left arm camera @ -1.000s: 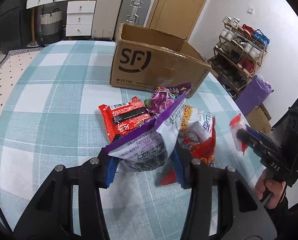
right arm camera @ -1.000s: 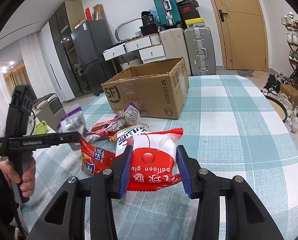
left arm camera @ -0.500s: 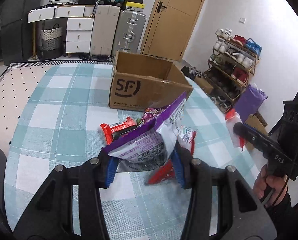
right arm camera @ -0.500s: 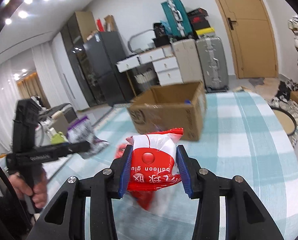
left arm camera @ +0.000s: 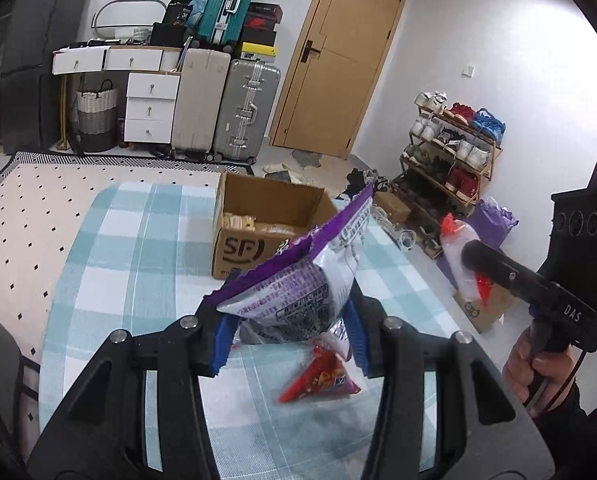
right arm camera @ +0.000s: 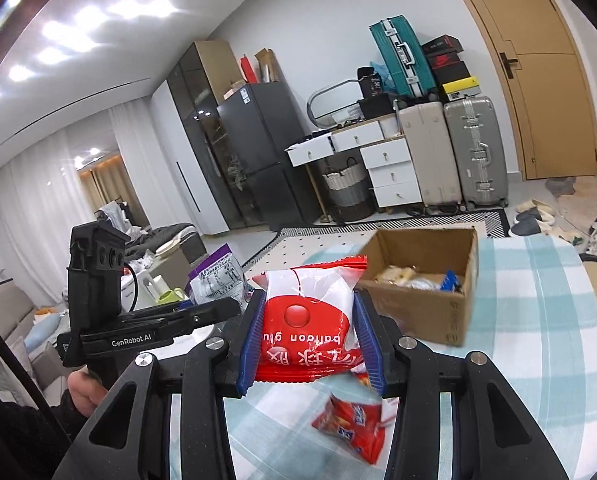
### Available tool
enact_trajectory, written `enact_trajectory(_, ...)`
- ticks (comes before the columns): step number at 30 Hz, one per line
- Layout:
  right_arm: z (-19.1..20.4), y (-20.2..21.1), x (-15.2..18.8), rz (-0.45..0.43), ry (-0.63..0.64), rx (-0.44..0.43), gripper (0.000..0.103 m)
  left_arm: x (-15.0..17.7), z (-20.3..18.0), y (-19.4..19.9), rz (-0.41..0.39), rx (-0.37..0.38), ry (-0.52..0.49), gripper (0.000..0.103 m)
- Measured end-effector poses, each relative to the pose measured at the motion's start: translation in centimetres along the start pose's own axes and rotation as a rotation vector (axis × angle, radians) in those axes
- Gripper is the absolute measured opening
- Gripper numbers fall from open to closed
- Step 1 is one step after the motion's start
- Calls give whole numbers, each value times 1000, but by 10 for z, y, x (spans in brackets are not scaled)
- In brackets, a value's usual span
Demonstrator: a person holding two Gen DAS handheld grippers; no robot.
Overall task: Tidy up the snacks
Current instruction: 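Carry the purple-white bag and red balloon-gum bag over the cardboard box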
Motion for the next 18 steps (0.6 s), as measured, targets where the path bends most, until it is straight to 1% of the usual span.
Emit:
enact_trajectory(4,4,-7,-14,14,18,-6,44,-17,-1,3,5,21,29,44)
enact_trajectory(10,-4,-22,-35,25,39,5,44,-41,-8,-5,18,26,0,44)
enact_trajectory(18,-29,-48,-69,44,49,21,44,-90,-20,-49,59,21,-42,45)
Point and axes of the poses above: each gripper's, at about its wrist camera, not at the fingertips, and y roughly against the way its jaws point, z to its left, x to its underside, the point moved 10 cm from there along -y, roughly the way its jaws point, and after that the axes turned 4 degrees about -x, right-handed, at the moved point
